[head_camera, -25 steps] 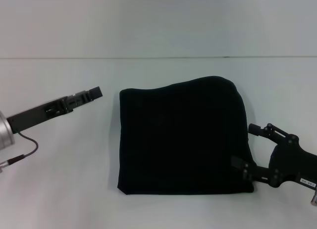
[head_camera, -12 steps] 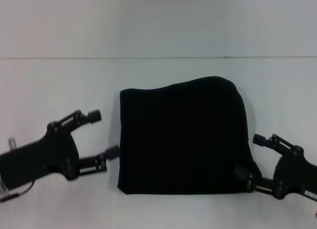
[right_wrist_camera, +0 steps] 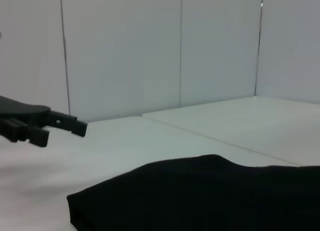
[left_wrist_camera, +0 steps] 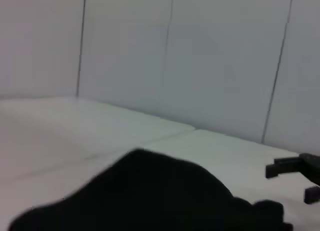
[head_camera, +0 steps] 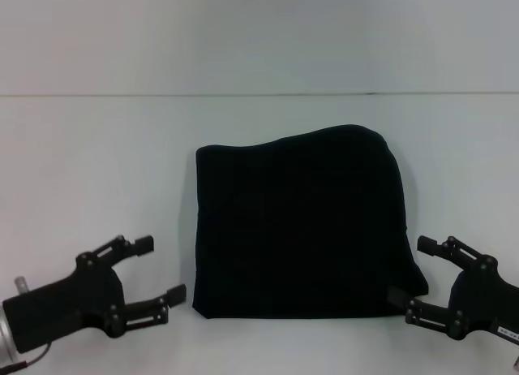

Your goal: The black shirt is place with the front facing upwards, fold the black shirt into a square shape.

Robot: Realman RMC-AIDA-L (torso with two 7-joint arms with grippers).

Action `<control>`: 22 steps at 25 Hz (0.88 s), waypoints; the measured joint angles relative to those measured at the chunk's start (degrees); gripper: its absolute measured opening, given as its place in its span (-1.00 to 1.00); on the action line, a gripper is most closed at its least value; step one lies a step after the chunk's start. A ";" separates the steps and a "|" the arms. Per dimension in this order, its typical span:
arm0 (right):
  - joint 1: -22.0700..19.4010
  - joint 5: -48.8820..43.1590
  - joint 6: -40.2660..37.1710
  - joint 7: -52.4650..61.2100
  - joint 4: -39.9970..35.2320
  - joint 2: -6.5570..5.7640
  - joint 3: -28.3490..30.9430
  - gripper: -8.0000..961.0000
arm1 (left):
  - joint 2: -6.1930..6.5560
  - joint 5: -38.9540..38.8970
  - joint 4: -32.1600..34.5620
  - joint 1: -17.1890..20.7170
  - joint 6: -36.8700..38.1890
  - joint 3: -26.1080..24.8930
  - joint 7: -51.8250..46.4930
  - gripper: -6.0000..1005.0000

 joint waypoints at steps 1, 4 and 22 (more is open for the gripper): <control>0.02 -0.02 0.22 0.00 0.12 0.01 -0.02 0.96 | 0.08 1.23 -0.19 -0.36 -0.26 -0.01 -1.14 0.88; 0.06 -0.09 0.95 0.00 0.27 0.02 -0.12 0.96 | 0.28 3.29 -0.40 -1.13 -1.01 -0.04 -3.33 0.88; 0.50 -0.08 2.19 0.02 0.83 0.03 -0.23 0.96 | 0.56 3.71 -0.46 -1.85 -3.24 -0.31 -3.79 0.88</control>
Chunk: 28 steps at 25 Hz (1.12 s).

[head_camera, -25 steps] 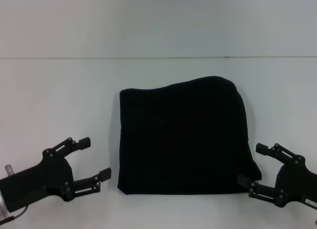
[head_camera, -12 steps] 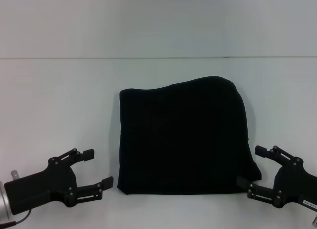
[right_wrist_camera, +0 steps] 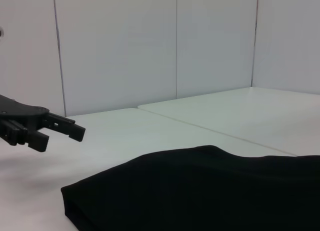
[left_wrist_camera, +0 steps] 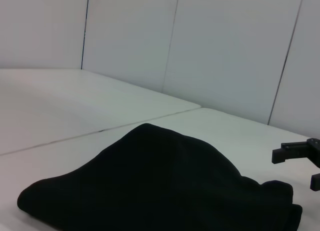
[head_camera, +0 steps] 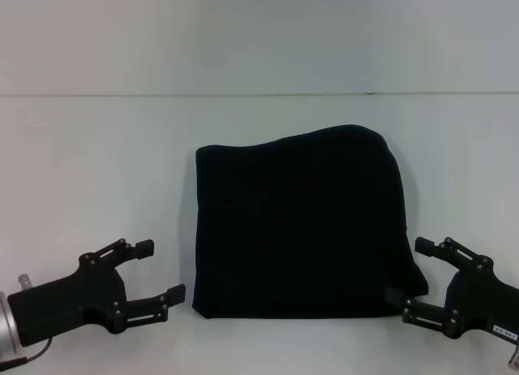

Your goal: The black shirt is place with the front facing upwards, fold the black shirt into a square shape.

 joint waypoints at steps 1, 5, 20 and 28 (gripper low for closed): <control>0.02 0.00 0.00 0.00 0.00 0.00 0.01 0.96 | 0.00 -0.01 0.00 -0.03 -0.03 -0.02 0.00 0.88; 0.06 0.01 -0.06 0.00 0.00 0.00 0.00 0.96 | 0.00 -0.04 0.00 -0.12 -0.11 -0.05 -0.03 0.88; 0.32 0.18 -0.38 0.27 0.00 -0.09 0.01 0.96 | -0.08 -0.10 0.00 -0.25 -0.26 -0.14 -0.07 0.88; 0.31 0.21 -0.48 0.35 0.00 -0.09 0.21 0.96 | -0.05 -0.25 0.00 -0.24 -0.28 -0.22 -0.08 0.88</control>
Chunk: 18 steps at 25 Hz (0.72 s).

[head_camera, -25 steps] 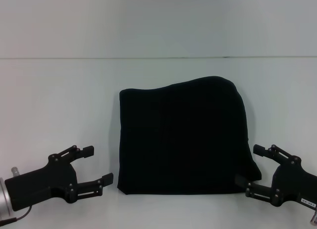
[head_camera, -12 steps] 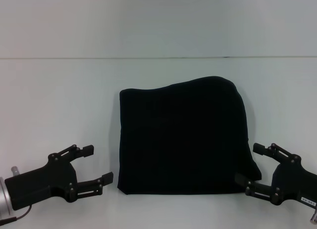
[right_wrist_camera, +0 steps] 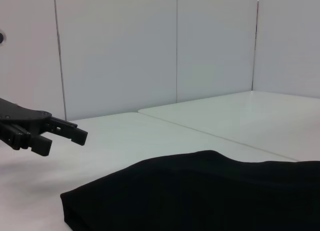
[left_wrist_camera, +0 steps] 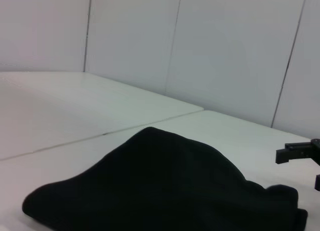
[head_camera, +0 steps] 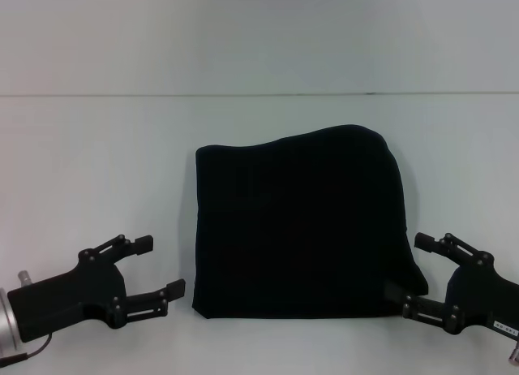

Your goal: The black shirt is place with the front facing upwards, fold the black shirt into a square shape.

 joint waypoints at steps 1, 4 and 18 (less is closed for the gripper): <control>0.00 0.09 -0.09 0.00 0.00 0.00 0.16 0.96 | -0.04 -0.17 0.00 -0.03 0.00 -0.24 0.00 0.88; 0.24 1.01 -0.32 0.00 0.16 0.07 0.84 0.96 | -0.44 -1.23 -0.38 -0.54 0.00 -3.52 0.33 0.88; 3.56 32.98 2.88 -15.30 15.32 0.34 12.71 0.96 | -3.12 -16.42 -20.13 -5.40 -2.72 -35.18 25.19 0.88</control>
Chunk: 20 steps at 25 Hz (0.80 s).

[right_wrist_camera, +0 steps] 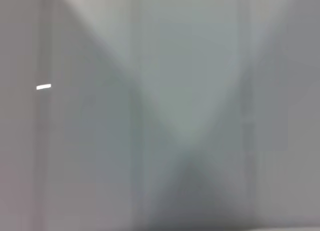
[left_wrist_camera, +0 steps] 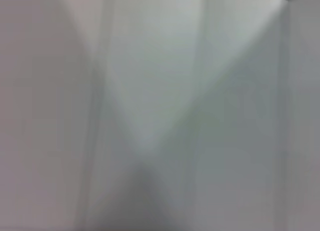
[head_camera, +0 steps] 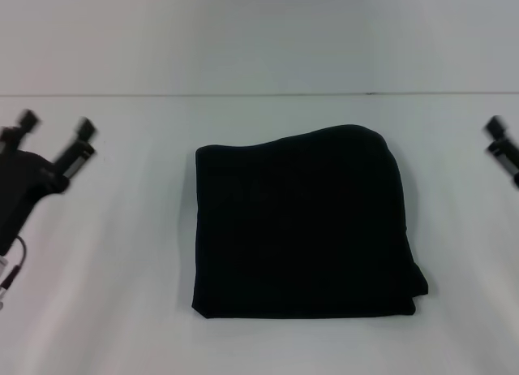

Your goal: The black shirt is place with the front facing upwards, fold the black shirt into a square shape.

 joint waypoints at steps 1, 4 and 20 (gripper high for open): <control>0.24 2.35 0.38 -2.33 1.43 0.04 1.55 0.96 | -0.25 -1.26 -1.09 -0.08 0.09 -2.05 1.99 0.88; 0.87 7.40 1.08 -7.38 4.30 0.10 5.91 0.96 | -0.49 -3.85 -4.22 -0.34 0.33 -7.54 6.38 0.88; 2.96 9.09 2.89 -10.41 4.17 -0.22 11.39 0.96 | -0.56 -4.51 -5.62 -0.62 -0.37 -9.18 9.51 0.88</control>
